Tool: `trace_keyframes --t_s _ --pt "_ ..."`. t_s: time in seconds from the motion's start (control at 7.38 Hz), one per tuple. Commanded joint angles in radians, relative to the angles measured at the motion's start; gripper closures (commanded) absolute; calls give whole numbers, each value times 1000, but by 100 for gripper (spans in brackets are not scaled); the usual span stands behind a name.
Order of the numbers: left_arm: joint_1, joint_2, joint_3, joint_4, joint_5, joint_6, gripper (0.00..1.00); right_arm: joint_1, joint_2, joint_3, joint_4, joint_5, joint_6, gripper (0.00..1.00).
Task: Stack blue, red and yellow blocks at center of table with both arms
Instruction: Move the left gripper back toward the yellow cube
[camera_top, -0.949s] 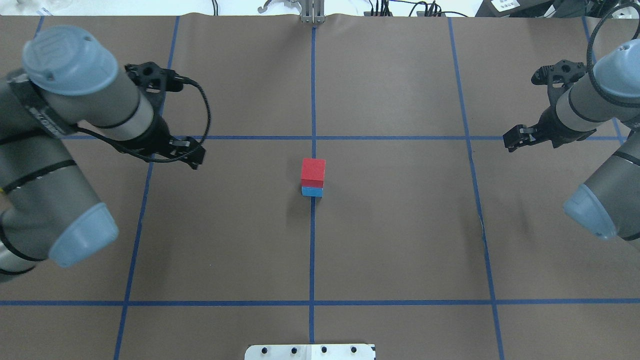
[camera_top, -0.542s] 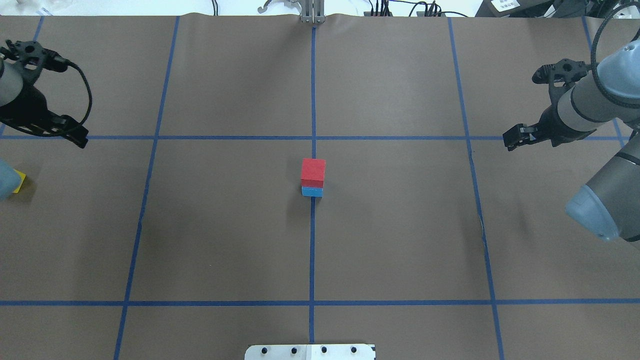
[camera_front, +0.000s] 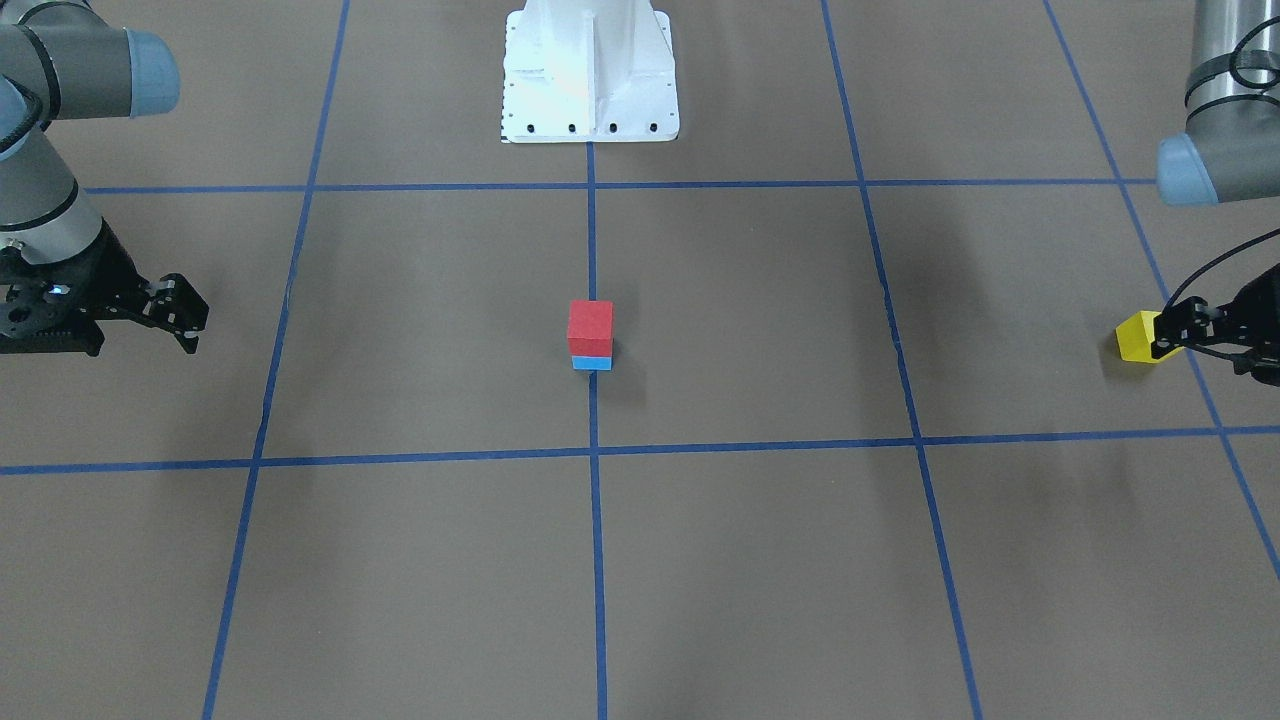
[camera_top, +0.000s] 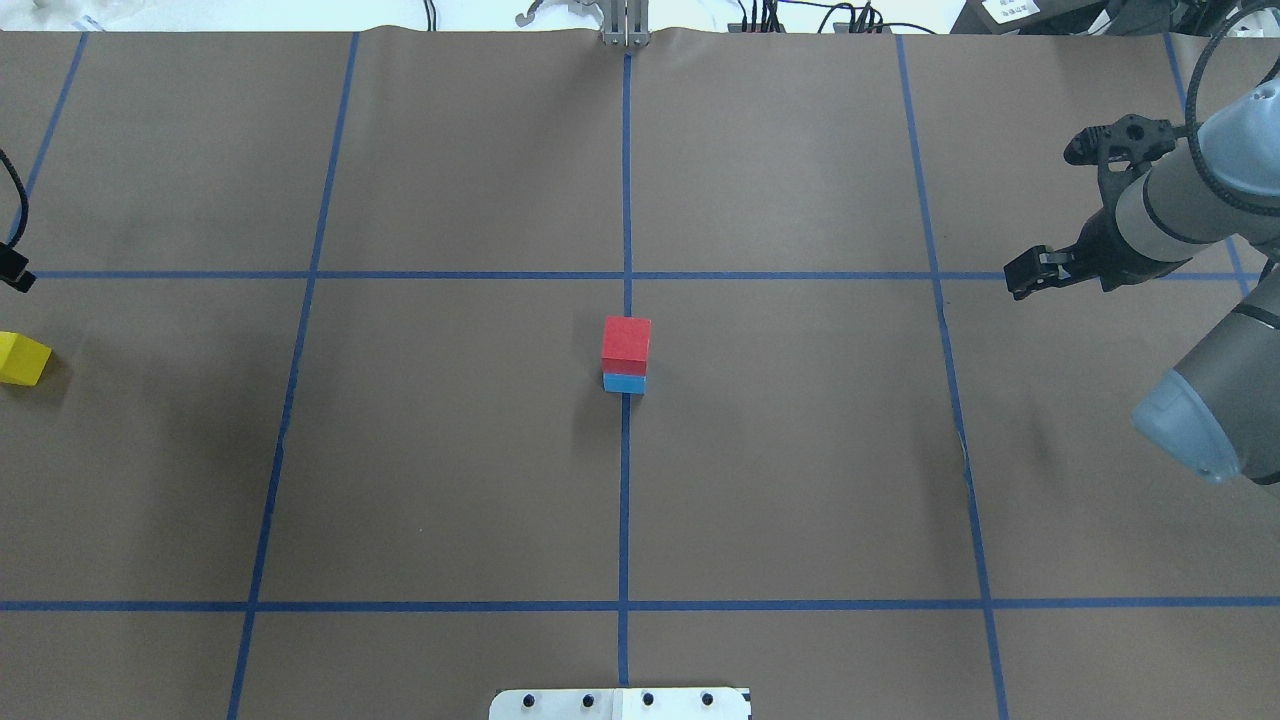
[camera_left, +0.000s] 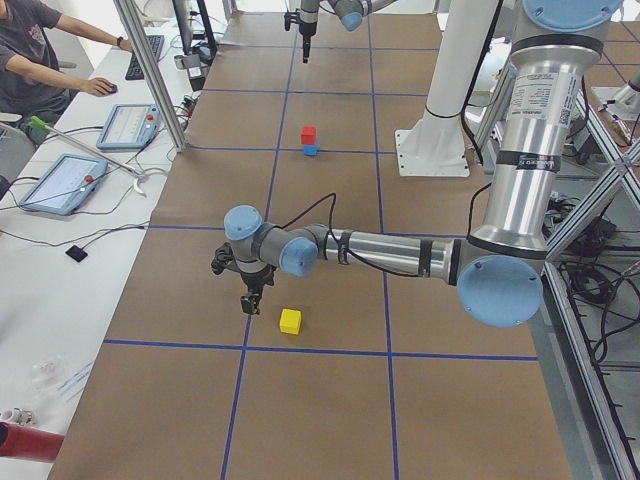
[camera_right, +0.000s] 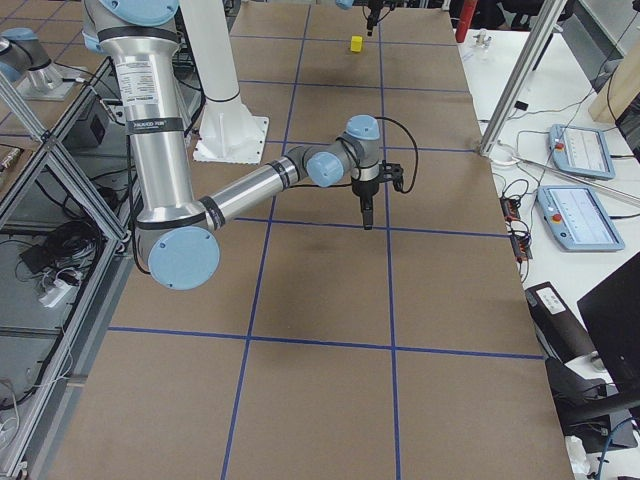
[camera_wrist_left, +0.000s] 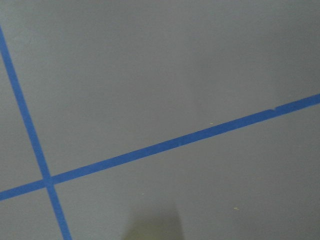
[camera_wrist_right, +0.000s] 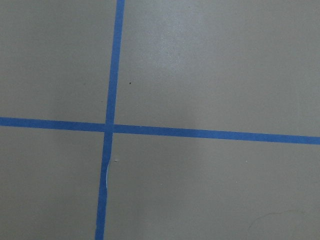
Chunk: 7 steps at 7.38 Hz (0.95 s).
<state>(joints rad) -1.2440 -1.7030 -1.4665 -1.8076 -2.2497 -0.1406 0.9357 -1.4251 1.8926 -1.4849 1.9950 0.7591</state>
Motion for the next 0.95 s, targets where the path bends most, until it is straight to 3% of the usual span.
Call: trace_keyframes --t_s 0.0,0.27,0.54,0.81 --pt "-5 9 38 -9 -4 -57 0 0 0 2 0 28 0 0" --pt "-2 6 83 -21 -4 -131 0 0 0 5 0 39 0 0" --pt "0 6 150 -125 -14 -180 0 2 0 8 0 48 0 0" --pt "4 3 166 -174 -85 -237 0 2 -43 64 0 73 2 0"
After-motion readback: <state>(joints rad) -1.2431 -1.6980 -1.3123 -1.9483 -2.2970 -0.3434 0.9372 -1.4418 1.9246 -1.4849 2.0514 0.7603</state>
